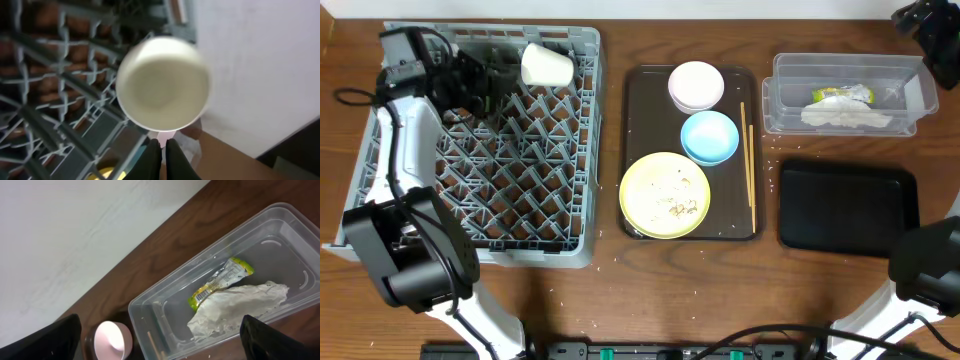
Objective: Sort waste into correct bins and load items into the dishwasher
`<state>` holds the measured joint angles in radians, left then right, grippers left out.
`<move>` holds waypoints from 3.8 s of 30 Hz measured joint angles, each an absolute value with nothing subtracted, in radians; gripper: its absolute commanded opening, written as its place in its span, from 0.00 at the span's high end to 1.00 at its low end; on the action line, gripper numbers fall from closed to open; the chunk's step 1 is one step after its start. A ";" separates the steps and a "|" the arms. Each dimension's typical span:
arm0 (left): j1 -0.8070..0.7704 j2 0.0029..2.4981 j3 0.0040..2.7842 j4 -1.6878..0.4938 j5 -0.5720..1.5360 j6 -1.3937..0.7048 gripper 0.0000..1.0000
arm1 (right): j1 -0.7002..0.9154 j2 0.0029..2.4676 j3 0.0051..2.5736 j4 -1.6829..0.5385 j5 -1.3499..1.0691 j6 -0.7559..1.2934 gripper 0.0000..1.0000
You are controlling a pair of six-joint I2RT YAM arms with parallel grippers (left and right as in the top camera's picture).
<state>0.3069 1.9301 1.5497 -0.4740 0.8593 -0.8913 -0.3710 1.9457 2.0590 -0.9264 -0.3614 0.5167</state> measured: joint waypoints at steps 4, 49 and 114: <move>0.305 1.932 1.503 -0.473 0.859 -0.889 0.92 | -0.371 1.946 2.059 -0.926 -0.361 0.516 0.01; -0.114 1.803 1.526 -0.533 -0.054 -0.650 0.49 | -0.371 1.946 2.059 -0.926 -0.361 0.517 0.01; 0.392 1.882 1.400 -0.428 0.937 -0.658 0.93 | -0.371 1.946 2.059 -0.926 -0.361 0.517 0.01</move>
<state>0.3923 1.8824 1.3998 -0.4278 0.9371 -0.6582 -0.3710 1.9457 2.0590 -0.9264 -0.3614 0.5167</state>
